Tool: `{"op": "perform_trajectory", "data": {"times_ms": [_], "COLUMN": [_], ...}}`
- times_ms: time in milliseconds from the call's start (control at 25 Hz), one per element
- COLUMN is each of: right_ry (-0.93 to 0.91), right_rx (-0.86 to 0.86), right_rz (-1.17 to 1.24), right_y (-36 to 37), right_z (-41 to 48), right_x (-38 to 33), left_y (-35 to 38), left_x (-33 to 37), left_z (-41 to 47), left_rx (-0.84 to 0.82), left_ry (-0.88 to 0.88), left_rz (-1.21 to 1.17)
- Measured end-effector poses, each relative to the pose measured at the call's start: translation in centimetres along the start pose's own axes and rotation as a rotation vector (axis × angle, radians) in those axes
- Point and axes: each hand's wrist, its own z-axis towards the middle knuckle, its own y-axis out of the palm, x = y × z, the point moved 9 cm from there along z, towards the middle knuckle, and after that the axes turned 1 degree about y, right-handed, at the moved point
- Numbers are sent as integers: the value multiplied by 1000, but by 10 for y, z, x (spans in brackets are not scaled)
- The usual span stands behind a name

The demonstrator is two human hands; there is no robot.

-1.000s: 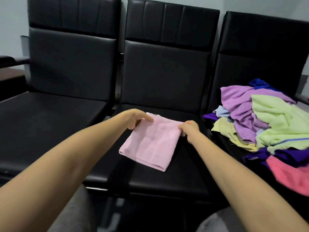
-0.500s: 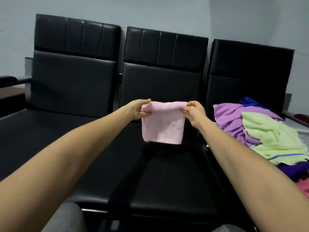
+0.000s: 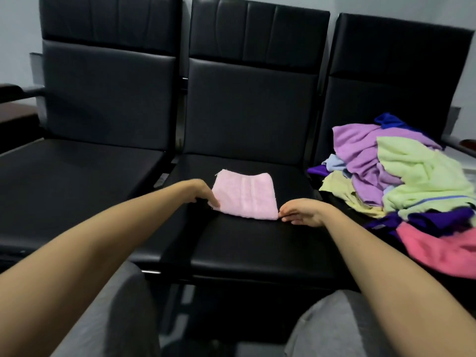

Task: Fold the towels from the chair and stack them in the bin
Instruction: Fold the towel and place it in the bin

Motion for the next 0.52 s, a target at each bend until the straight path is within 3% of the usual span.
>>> {"op": "perform_trajectory", "data": {"times_ms": [120, 360, 520], "right_ry": [48, -29, -53], "right_rx": [82, 227, 324], "right_rz": [57, 297, 416], "right_y": [-15, 2, 1], "right_z": [-6, 29, 62], "right_x": [-5, -29, -23], "left_y": [-6, 8, 16], "left_x": [13, 35, 49], "left_z": [-11, 4, 2], "left_rx": [-69, 82, 194], "left_ry": [-64, -79, -1], "left_rz": [-126, -313, -149]}}
